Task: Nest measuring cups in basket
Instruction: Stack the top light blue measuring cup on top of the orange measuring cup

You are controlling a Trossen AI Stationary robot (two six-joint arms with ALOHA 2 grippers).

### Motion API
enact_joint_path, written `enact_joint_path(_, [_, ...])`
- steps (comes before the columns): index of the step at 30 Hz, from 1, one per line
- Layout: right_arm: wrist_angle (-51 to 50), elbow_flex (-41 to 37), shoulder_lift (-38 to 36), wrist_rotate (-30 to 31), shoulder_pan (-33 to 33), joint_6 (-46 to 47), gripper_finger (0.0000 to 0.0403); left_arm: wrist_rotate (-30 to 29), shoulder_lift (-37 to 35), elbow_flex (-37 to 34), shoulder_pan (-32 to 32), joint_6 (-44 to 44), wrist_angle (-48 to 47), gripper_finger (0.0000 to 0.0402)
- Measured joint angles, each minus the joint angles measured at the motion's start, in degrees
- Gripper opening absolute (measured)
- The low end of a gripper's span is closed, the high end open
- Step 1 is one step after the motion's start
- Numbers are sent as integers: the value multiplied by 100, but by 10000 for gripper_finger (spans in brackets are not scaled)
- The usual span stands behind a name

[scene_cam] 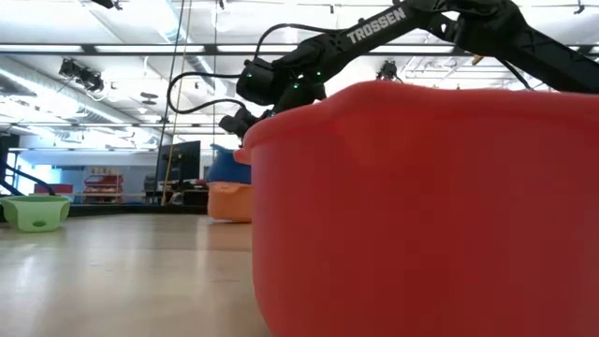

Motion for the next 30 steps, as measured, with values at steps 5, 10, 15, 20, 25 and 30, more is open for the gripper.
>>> enact_joint_path(5, [-18,-2,0,-324,-117,10,89,3,0,0,0,-1,-2,102])
enact_joint_path(10, [0,-4,0,-1042,-243,165,104,83,0,0,0,-2,0,102])
enact_joint_path(15, [-42,7,0,-997,-257,330,75,85,0,0,0,75,2,102])
enact_joint_path(20, [-226,270,4,-920,-188,195,14,85,0,0,0,130,2,102])
enact_joint_path(25, [-768,738,0,-473,-112,135,12,85,2,0,0,133,2,102])
enact_joint_path(30, [-1783,1160,-2,53,-71,43,8,85,2,0,0,135,2,102])
